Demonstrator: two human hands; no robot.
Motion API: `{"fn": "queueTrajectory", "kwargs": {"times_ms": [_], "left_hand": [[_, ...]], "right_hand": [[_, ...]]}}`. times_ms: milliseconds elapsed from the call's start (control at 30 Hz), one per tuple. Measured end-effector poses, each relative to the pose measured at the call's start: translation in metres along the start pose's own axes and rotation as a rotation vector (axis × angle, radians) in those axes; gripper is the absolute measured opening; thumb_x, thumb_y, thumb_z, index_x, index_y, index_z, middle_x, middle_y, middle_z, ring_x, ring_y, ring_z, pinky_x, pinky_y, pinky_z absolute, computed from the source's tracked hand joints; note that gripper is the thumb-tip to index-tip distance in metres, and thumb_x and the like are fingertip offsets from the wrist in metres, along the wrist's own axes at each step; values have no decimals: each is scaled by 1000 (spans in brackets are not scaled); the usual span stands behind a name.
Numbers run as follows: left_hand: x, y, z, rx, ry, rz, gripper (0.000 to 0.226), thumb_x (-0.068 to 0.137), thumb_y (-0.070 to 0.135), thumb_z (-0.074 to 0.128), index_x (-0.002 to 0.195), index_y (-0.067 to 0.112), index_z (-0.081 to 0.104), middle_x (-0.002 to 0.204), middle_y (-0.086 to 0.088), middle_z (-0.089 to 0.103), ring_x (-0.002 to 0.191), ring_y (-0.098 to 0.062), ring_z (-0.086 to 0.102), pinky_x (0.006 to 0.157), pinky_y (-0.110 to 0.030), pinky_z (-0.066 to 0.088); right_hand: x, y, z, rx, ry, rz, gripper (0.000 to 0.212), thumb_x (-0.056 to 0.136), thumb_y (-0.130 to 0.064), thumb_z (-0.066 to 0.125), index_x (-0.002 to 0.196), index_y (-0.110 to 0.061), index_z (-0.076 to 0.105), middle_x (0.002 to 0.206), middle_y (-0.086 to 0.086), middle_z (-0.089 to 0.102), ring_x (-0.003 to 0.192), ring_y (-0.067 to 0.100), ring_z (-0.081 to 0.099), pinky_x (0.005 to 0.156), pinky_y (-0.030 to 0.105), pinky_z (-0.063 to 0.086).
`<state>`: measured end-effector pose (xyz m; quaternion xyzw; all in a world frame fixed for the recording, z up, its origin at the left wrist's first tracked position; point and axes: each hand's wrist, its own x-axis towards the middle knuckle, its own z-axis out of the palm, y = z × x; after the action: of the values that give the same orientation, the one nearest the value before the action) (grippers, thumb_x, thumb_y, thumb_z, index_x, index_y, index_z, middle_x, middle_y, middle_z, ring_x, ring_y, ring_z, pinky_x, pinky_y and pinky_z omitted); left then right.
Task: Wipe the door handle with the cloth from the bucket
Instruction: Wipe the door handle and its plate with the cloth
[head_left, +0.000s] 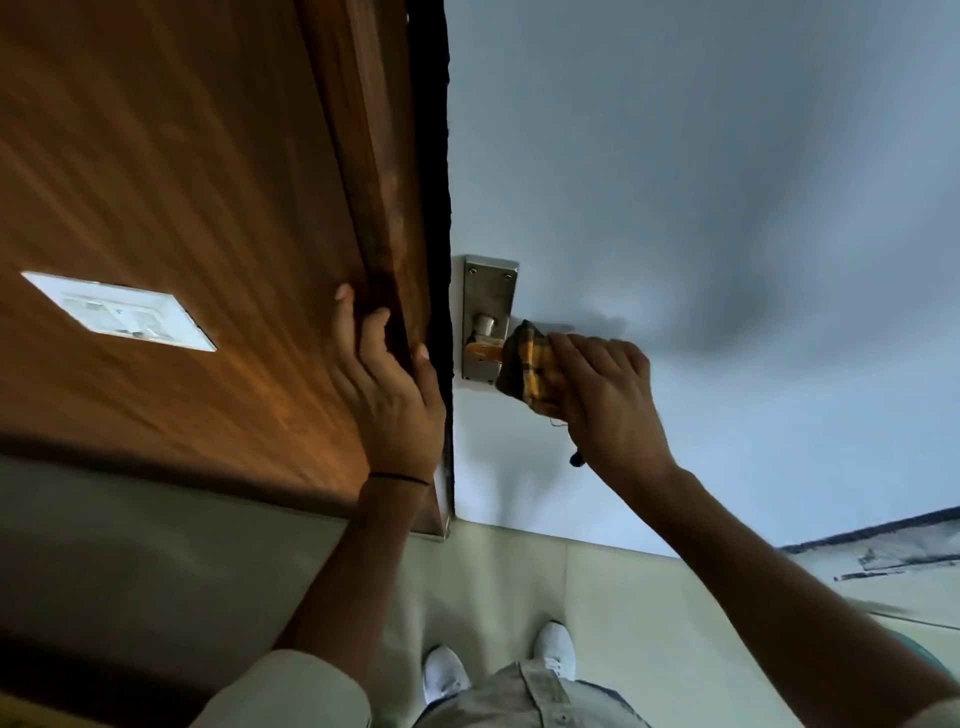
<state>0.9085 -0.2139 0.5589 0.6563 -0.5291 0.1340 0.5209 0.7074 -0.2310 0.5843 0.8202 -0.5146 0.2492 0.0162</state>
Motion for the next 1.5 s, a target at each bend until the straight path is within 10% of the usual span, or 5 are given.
{"fn": "queueTrajectory", "kwargs": {"times_ms": [1033,1500], "left_hand": [[-11,9,17,139,61,-105,58,94,6,60,147,-1,37,158,-21,32,146,-35,34,121,-40,25],[-11,4,20,72,71,-88,58,92,4,61,145,-1,39,156,-22,35,147,-34,34,118,-50,32]], "right_hand": [[19,-5,28,102,148,-70,44,73,-1,81,116,-4,70,98,11,69,88,34,62,81,39,45],[26,2,39,116,185,-334,52,78,8,78,127,-3,67,123,13,70,108,35,66,92,41,51]]}}
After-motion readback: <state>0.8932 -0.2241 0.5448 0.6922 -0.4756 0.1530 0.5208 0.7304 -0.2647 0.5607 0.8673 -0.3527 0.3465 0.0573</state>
